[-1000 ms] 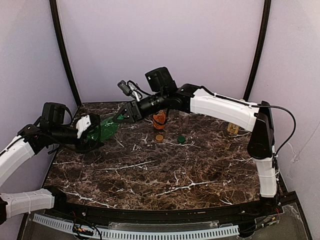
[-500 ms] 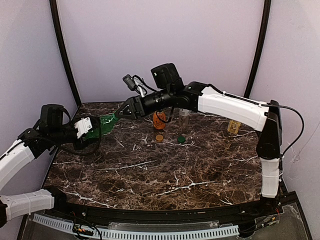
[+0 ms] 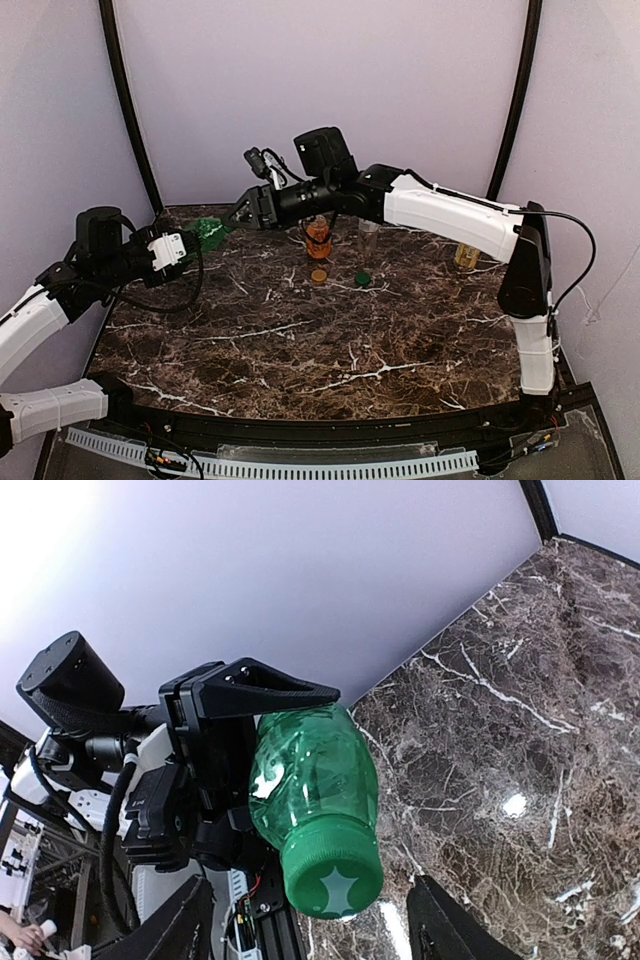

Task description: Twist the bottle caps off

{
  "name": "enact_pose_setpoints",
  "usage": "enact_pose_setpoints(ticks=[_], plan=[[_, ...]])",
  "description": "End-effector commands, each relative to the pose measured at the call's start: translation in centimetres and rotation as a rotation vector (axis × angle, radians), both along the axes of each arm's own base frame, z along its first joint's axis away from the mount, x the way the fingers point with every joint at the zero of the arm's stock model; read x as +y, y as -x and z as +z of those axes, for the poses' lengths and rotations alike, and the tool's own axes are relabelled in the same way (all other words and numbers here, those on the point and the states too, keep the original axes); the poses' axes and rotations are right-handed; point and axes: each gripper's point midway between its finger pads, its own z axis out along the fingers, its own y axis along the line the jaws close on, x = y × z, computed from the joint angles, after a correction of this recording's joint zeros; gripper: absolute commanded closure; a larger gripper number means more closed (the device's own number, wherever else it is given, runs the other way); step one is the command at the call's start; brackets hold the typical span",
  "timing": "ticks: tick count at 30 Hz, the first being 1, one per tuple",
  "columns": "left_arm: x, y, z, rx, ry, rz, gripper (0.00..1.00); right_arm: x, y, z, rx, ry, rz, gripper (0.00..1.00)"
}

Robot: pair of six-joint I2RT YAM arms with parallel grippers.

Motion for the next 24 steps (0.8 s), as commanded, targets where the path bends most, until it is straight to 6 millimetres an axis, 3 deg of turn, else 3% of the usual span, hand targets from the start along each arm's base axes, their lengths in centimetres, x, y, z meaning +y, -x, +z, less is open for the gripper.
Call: enact_pose_setpoints(ticks=[1, 4, 12, 16, 21, 24], plan=[[0.0, 0.0, -0.1, -0.026, -0.015, -0.003, 0.99, 0.8, -0.1, 1.4, -0.014, -0.048, -0.001, 0.42], [-0.1, -0.1, 0.0, -0.032, -0.013, -0.004, 0.99, 1.0, -0.2, 0.8, -0.003, -0.042, 0.001, 0.52], [-0.1, 0.0, 0.1, -0.034, -0.005, -0.002, 0.99, 1.4, -0.4, 0.1, 0.002, -0.034, 0.001, 0.51], [-0.2, 0.0, 0.0, -0.033, -0.002, -0.005, 0.99, 1.6, -0.2, 0.7, -0.005, -0.055, 0.019, 0.68], [-0.3, 0.2, -0.1, -0.028, -0.003, -0.015, 0.99, 1.7, 0.0, 0.8, -0.009, -0.066, 0.035, 0.74], [-0.5, 0.3, -0.1, -0.027, 0.001, -0.028, 0.99, 1.7, 0.3, 0.6, -0.011, -0.071, 0.06, 0.89]])
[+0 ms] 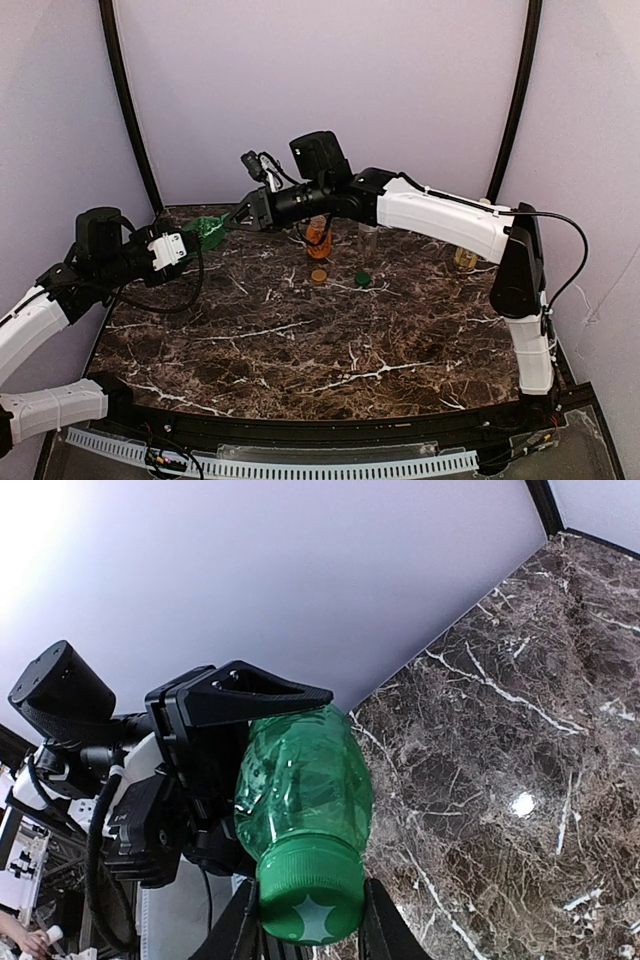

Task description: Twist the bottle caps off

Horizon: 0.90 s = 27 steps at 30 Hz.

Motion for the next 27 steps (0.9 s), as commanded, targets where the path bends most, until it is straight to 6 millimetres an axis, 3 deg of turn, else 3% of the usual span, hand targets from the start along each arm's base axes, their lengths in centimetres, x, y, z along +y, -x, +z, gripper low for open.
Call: enact_pose_setpoints(ticks=[1, 2, 4, 9, 13, 18, 22, 27], plan=[[-0.6, 0.6, -0.3, 0.001, 0.013, -0.041, 0.99, 0.9, 1.0, 1.3, -0.04, -0.069, 0.07, 0.95], [-0.8, 0.8, -0.3, 0.006, 0.016, -0.052, 0.99, 0.9, 1.4, 1.4, -0.052, -0.081, 0.096, 1.0], [-1.5, 1.7, -0.4, 0.03, 0.03, -0.107, 0.99, 0.9, 2.4, 1.6, -0.11, -0.106, 0.155, 1.0], [-3.8, 6.2, -1.9, 0.213, 0.087, -0.312, 0.99, 0.2, 5.3, 2.2, -0.383, -0.113, 0.239, 1.0], [-4.6, 8.7, -2.8, 0.33, 0.117, -0.394, 0.99, -0.5, 7.6, 1.7, -0.604, -0.11, 0.301, 1.0], [-5.3, 10.2, -1.9, 0.427, 0.206, -0.428, 0.99, -1.4, 11.0, 0.8, -0.858, -0.107, 0.406, 1.0], [-6.0, 11.5, -1.4, 0.493, 0.262, -0.473, 0.99, -1.9, 13.8, -1.0, -1.105, -0.087, 0.505, 1.0], [-6.3, 11.9, -1.0, 0.526, 0.3, -0.483, 0.99, -2.3, 15.2, -3.7, -1.385, -0.021, 0.627, 1.0]])
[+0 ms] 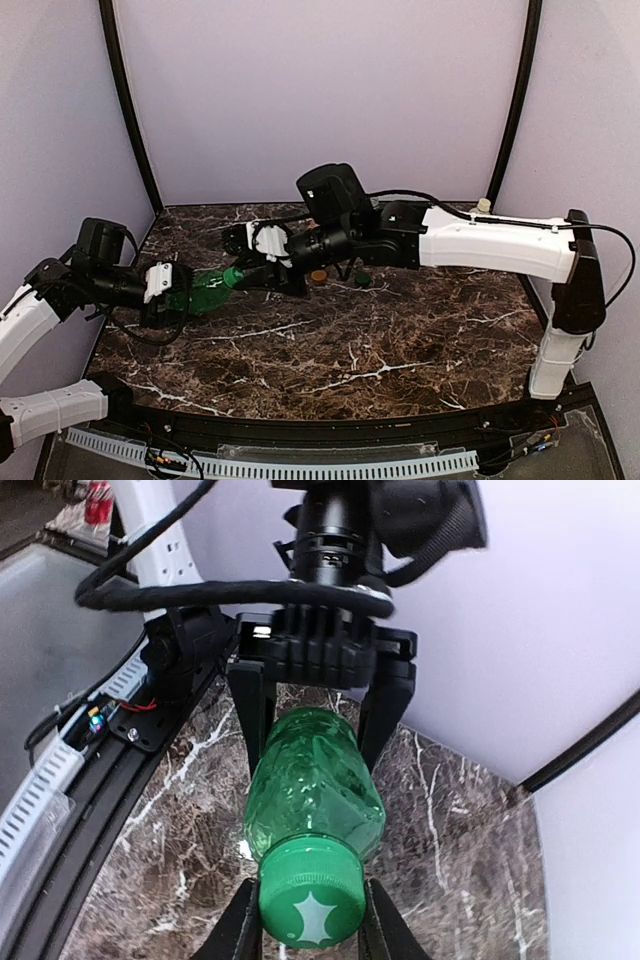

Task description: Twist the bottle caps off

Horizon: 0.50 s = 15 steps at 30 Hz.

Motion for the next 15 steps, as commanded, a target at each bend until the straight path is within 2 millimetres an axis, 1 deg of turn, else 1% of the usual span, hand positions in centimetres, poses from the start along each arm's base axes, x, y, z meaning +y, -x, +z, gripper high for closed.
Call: enact_pose_setpoints(ticks=[1, 5, 11, 12, 14, 15], plan=[[-1.7, 1.5, 2.4, 0.056, 0.119, -0.079, 0.99, 0.8, 3.8, -2.6, -0.384, 0.01, 0.214, 1.0], [-1.7, 1.5, 2.4, 0.061, 0.114, -0.081, 0.99, 0.7, 3.6, -3.8, -0.52, 0.046, 0.252, 1.0], [-1.6, 1.6, 2.3, 0.066, 0.107, -0.081, 0.99, 0.4, 2.3, -5.7, -0.675, 0.137, 0.244, 1.0], [-1.6, 1.6, 2.3, 0.064, 0.107, -0.084, 0.99, 0.4, 2.2, -5.8, -0.687, 0.144, 0.24, 1.0], [-1.6, 1.6, 2.2, 0.062, 0.105, -0.084, 0.99, 0.5, 2.0, -5.4, -0.694, 0.134, 0.221, 1.0], [-1.6, 1.6, 2.1, 0.062, 0.104, -0.084, 0.99, 0.5, 1.9, -5.0, -0.692, 0.118, 0.204, 0.96]])
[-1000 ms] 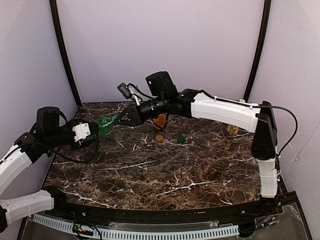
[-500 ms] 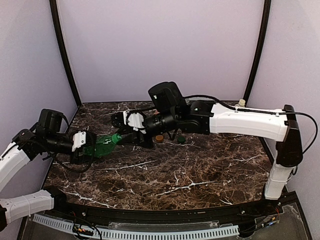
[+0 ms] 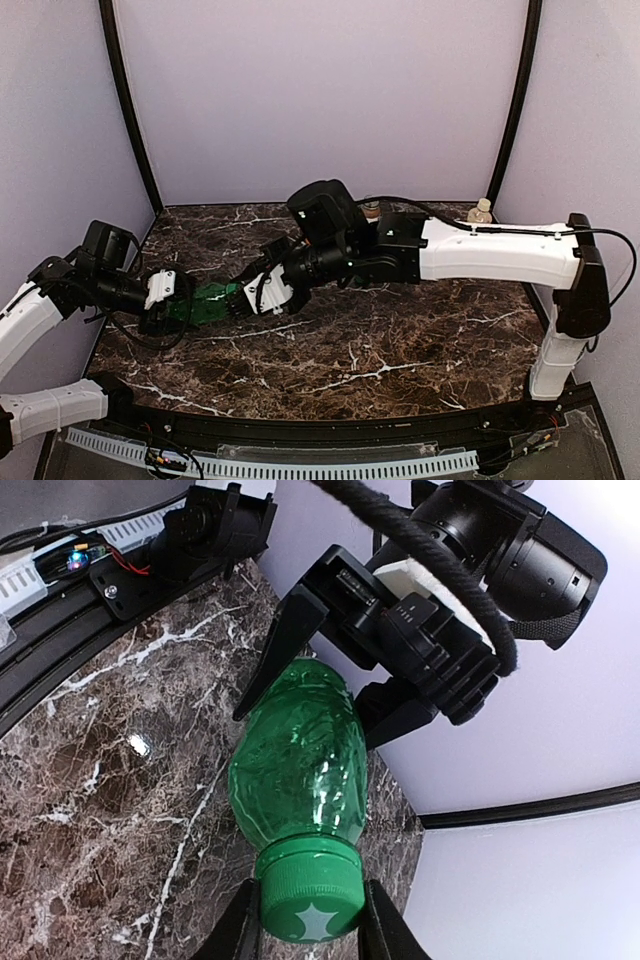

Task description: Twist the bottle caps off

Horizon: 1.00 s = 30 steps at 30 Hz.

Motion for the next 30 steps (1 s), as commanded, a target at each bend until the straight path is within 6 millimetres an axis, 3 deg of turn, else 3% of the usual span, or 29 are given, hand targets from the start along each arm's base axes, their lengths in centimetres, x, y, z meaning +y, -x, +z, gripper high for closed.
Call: enact_pose_setpoints(ticks=[1, 2, 5, 12, 15, 17, 21, 24, 30], plan=[[-1.7, 0.2, 3.6, -0.033, 0.134, -0.046, 0.99, 0.6, 0.7, -2.3, -0.088, 0.023, 0.005, 0.86], [-1.6, 0.1, 3.5, -0.033, 0.13, -0.043, 0.99, 0.6, 0.7, -1.7, -0.078, -0.004, -0.01, 0.72], [-1.3, -0.6, 3.2, -0.066, 0.11, -0.015, 0.99, 0.2, 0.5, 0.7, -0.035, -0.103, -0.047, 0.45], [-0.4, -2.6, 2.0, -0.143, 0.056, 0.069, 0.99, -2.8, 0.2, 5.8, 0.18, -0.306, -0.127, 0.17], [0.0, -4.1, 2.2, -0.211, 0.044, 0.116, 0.99, -3.5, -1.2, 7.2, 0.353, -0.374, -0.225, 0.02], [0.6, -5.7, 2.5, -0.287, 0.024, 0.174, 0.99, -3.7, -4.1, 8.4, 0.547, -0.429, -0.37, 0.01], [2.8, -9.7, 3.6, -0.5, -0.047, 0.344, 0.99, -3.9, -9.9, 8.7, 1.058, -0.459, -0.647, 0.04], [4.1, -11.6, 4.8, -0.619, -0.089, 0.43, 0.99, -3.5, -11.0, 8.3, 1.344, -0.452, -0.67, 0.11], [4.9, -12.8, 5.0, -0.771, -0.181, 0.451, 0.99, -0.7, -11.1, 6.3, 1.561, -0.37, -0.673, 0.19]])
